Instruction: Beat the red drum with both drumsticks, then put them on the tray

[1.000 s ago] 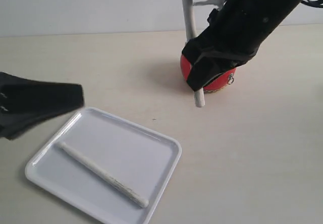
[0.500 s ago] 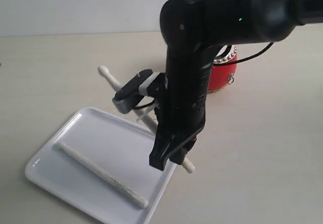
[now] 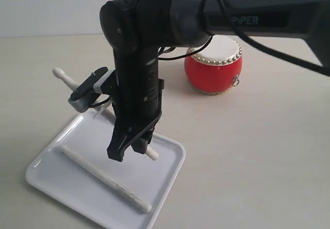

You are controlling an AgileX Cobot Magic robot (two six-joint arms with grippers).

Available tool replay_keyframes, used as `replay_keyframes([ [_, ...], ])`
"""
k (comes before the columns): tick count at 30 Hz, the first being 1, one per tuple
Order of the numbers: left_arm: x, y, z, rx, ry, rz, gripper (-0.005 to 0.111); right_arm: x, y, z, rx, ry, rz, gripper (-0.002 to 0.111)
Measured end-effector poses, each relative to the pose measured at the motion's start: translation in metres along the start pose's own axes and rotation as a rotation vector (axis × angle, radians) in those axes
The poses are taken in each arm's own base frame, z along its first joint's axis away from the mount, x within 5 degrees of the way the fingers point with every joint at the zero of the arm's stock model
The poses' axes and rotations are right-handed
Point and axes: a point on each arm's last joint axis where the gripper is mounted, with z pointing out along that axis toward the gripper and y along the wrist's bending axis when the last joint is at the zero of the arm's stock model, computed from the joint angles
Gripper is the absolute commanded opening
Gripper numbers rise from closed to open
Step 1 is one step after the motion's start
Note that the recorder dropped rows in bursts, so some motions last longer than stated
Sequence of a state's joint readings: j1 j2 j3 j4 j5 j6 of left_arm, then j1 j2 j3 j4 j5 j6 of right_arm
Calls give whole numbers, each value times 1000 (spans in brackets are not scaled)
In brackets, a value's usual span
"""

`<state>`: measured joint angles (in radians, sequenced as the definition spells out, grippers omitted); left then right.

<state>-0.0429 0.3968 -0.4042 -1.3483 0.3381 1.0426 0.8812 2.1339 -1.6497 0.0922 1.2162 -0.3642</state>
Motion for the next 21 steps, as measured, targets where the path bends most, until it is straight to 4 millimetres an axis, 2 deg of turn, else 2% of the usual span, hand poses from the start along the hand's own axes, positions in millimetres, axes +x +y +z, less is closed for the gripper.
replay_keyframes([
  [6,2,1,0,-11,19,67,0,-5,8,25,-29,57,-18,0],
  [18,2,0,0,4,25,72,0,-6,5,45,-38,108,1,0],
  [21,2,0,0,4,25,72,0,-6,4,48,-32,122,22,3],
])
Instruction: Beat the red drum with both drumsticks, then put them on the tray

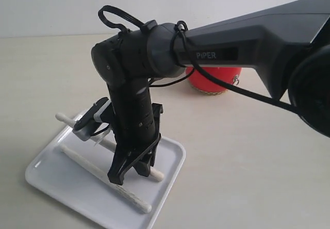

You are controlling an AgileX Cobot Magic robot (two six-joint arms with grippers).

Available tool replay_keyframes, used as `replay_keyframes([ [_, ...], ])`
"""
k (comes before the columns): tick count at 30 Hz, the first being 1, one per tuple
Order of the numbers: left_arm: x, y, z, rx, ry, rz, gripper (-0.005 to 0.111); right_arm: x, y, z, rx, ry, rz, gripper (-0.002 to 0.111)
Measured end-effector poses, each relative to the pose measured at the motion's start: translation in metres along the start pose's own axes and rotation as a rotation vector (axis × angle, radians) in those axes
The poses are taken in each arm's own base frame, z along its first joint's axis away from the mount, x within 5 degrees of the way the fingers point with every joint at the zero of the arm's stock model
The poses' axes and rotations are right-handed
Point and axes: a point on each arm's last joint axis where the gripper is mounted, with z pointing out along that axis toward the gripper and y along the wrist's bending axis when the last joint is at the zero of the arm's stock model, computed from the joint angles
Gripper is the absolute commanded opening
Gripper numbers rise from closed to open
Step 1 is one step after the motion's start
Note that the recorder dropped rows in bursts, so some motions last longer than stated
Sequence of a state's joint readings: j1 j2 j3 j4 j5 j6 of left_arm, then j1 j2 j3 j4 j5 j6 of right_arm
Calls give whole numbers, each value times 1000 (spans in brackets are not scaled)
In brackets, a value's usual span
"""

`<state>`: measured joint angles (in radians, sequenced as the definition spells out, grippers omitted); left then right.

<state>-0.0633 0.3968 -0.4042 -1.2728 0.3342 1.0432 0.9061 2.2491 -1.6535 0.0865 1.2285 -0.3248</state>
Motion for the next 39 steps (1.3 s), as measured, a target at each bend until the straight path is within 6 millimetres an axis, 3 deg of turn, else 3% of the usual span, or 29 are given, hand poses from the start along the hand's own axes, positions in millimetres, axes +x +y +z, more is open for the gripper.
replay_keyframes([
  [11,0,0,0,0,0,0,0,0,-1,1,8,4,33,23],
  [20,0,0,0,0,3,8,0,0,-1,1,9,2,37,24],
  [23,1,0,0,4,15,29,0,0,-1,-3,12,-8,45,19],
  [27,3,-1,0,7,38,77,0,6,4,-34,31,-82,70,1],
  [32,5,-1,0,15,51,62,0,30,17,-96,68,-233,69,0],
  [36,7,-4,0,41,73,36,0,72,33,-138,111,-398,62,0],
  [39,8,-5,0,54,85,35,0,112,45,-152,151,-517,57,0],
])
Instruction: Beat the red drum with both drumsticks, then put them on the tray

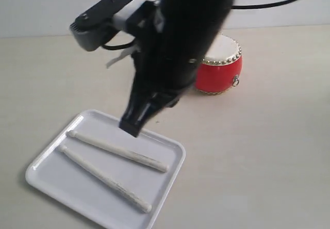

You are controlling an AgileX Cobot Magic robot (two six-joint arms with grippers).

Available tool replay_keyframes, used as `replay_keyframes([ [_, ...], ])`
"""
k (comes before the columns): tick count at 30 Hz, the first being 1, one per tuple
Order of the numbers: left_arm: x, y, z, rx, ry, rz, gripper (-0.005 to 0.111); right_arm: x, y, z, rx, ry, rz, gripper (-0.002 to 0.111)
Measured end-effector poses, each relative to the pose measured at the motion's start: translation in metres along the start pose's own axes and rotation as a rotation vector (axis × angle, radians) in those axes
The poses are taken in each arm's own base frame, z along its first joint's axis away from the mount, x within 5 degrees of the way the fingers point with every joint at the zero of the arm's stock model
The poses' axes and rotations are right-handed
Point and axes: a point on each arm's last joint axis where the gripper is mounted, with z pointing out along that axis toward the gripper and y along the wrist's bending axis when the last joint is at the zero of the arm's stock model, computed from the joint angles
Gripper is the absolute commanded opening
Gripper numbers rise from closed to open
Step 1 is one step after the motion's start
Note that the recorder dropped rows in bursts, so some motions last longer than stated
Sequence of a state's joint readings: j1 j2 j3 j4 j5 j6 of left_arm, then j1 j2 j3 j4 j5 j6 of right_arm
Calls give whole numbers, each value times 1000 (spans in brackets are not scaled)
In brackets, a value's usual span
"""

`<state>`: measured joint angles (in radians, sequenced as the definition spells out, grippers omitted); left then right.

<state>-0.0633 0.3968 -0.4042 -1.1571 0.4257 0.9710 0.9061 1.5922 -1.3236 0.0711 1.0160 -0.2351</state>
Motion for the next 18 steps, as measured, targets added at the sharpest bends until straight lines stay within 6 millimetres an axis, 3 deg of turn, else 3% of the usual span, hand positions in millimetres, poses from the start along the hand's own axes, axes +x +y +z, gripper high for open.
replay_keyframes([
  [5,1,-2,0,18,12,-4,0,75,16,-34,53,-186,-6,0],
  [10,10,-4,2,68,23,-102,0,144,29,-37,99,-369,-6,0],
  [14,27,-3,4,84,64,-160,0,177,35,-38,127,-494,-7,0],
  [18,29,-3,5,85,65,-179,0,190,38,-54,148,-595,-13,0],
])
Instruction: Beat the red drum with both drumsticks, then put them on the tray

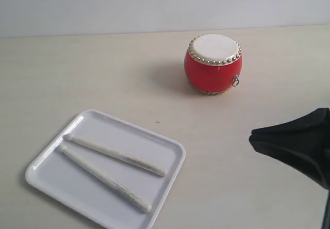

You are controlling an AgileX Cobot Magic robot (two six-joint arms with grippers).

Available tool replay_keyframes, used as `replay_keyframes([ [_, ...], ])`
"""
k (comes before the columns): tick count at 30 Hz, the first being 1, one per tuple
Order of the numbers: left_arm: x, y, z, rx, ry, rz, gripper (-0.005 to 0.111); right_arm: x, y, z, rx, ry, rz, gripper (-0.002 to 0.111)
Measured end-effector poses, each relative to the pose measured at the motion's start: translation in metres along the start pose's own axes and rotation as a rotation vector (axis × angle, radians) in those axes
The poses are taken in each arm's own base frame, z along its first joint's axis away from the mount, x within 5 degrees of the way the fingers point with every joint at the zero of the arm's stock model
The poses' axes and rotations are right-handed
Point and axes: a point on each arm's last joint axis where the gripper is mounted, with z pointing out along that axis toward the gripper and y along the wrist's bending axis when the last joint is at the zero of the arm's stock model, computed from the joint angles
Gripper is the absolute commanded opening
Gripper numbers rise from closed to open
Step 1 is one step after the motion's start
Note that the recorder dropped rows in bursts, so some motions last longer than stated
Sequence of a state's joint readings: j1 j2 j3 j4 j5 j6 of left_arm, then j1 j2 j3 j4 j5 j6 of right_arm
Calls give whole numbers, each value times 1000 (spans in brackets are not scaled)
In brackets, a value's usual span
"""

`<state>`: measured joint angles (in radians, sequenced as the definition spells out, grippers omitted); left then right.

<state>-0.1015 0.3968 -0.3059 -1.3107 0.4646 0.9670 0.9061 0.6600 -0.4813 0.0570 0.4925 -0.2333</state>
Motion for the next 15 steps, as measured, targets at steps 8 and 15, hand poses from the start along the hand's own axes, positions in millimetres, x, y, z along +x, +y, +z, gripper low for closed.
replay_keyframes([
  [8,0,0,0,1,-1,-3,0,-2,0,-22,22,-118,-3,0],
  [15,0,0,0,1,-1,-3,0,-2,0,-24,24,-127,-3,0],
])
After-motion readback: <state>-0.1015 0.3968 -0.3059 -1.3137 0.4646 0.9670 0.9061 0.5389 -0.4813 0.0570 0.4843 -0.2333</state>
